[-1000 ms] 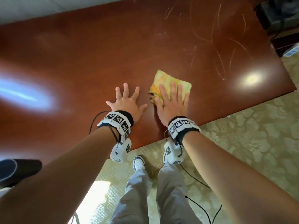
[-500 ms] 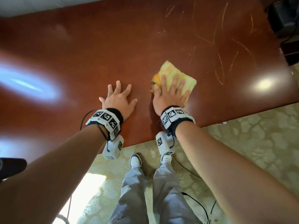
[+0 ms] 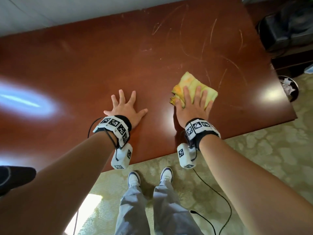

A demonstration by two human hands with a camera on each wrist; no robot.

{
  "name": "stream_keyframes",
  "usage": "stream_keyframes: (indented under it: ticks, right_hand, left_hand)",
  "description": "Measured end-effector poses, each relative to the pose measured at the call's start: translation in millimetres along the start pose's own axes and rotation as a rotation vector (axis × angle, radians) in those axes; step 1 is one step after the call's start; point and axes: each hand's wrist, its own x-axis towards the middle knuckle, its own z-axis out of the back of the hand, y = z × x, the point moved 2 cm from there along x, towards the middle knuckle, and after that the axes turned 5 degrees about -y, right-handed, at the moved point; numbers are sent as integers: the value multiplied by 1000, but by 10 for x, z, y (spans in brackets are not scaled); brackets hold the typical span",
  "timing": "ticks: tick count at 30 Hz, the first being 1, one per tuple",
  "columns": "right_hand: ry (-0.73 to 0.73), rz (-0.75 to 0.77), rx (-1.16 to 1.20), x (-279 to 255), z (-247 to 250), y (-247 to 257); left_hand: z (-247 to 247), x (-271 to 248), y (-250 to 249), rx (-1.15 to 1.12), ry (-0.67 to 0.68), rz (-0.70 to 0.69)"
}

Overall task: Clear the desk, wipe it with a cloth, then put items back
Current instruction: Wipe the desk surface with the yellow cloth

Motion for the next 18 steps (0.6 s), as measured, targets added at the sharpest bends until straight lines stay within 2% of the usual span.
stream_keyframes:
  ticks: [3, 6, 8, 12, 15, 18]
  right_hand:
    - [-15, -44, -12, 59, 11, -103]
    - [-46, -69, 34, 37, -60, 132]
    - [-37, 12, 49, -24, -123, 367]
    - [-42, 272, 19, -268, -284, 723]
    - [-31, 312, -2, -247, -304, 669]
    - [-23, 325, -64, -111, -206, 379]
  left_hand:
    - [-25, 23, -83, 37, 30, 20]
    - [-36, 27, -73, 53, 34, 28]
    - [-32, 36, -77, 64, 37, 32]
    - [-28, 22, -82, 69, 32, 26]
    - [-28, 21, -65, 74, 30, 32]
    - [-28, 16, -79, 74, 44, 43]
